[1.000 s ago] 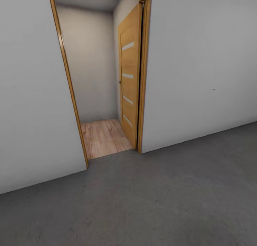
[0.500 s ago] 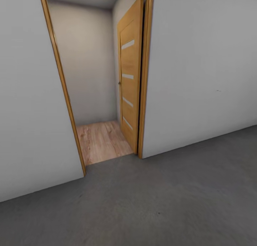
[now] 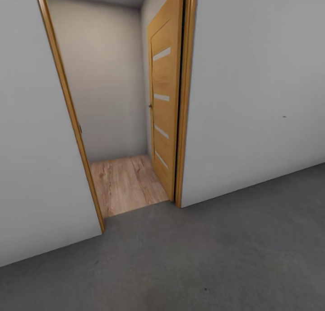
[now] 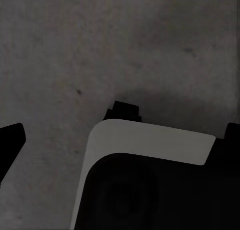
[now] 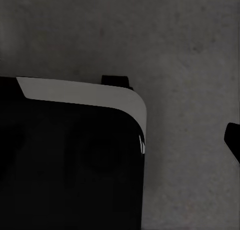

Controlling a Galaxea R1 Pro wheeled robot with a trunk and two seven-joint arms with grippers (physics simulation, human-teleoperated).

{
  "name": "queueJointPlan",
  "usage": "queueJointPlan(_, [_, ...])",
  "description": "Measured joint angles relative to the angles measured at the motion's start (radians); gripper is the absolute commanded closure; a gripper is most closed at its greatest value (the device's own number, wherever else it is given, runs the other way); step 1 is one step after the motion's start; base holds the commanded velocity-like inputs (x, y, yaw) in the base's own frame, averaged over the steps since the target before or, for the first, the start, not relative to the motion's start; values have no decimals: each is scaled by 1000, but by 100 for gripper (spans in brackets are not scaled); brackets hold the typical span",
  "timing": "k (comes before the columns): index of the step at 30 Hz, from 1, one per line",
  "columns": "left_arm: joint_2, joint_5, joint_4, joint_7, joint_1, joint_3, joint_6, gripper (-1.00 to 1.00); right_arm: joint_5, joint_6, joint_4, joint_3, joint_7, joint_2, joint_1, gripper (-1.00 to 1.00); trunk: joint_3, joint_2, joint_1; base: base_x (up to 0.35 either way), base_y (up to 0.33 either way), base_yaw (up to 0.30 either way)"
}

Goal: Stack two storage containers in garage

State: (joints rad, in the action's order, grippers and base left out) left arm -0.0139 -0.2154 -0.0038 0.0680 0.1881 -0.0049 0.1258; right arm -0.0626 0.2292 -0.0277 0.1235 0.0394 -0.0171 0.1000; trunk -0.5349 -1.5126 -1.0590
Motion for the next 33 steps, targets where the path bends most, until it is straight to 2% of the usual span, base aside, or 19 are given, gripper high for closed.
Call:
queueJointPlan(17, [0, 1, 0, 0, 0, 0, 0, -100, 3, 0, 0, 2, -2, 1, 0, -100, 0, 0, 0, 322, 0, 5])
queueJointPlan(33, [0, 0, 0, 0, 0, 0, 0, -100, 2, 0, 0, -3, 0, 1, 0, -100, 0, 0, 0, 322, 0, 208])
